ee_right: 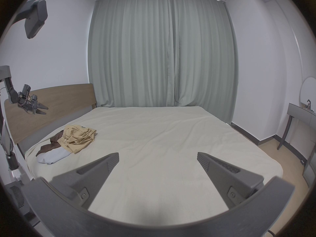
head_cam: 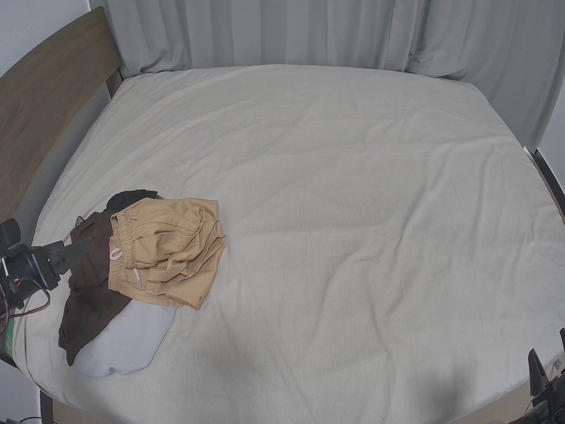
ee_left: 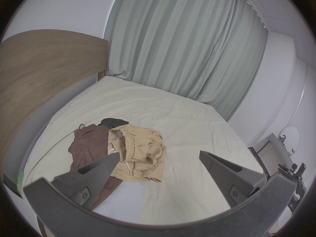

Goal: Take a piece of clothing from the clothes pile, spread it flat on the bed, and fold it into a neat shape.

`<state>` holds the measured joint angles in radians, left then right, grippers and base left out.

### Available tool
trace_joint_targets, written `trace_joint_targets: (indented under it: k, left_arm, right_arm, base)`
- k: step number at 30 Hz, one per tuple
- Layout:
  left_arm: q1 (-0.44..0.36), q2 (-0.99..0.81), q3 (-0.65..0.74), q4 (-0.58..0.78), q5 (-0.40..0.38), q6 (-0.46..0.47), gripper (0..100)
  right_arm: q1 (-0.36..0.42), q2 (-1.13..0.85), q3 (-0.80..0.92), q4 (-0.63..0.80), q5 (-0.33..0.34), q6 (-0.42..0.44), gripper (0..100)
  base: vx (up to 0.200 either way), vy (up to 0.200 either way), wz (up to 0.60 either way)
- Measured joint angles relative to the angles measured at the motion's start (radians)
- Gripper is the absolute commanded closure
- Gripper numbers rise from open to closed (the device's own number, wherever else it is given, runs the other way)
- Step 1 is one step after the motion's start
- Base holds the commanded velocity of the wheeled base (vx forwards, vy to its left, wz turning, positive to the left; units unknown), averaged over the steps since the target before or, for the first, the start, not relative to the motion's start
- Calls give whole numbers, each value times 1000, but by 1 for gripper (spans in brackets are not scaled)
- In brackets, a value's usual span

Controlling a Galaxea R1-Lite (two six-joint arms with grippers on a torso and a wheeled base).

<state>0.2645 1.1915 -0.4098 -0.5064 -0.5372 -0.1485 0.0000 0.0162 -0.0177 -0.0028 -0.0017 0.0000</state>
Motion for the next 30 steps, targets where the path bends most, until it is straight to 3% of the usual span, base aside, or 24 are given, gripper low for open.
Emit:
trace_joint_targets:
  k: [19, 30]
  left_arm:
    - [19, 349, -5, -300, -33, -7, 0]
    - [17, 485, -49, -359, -34, -23, 0]
  right_arm:
    - [0, 0, 0, 0, 0, 0, 0]
    - [0, 0, 0, 0, 0, 0, 0]
  base:
    - [0, 0, 0]
    - [0, 0, 0]
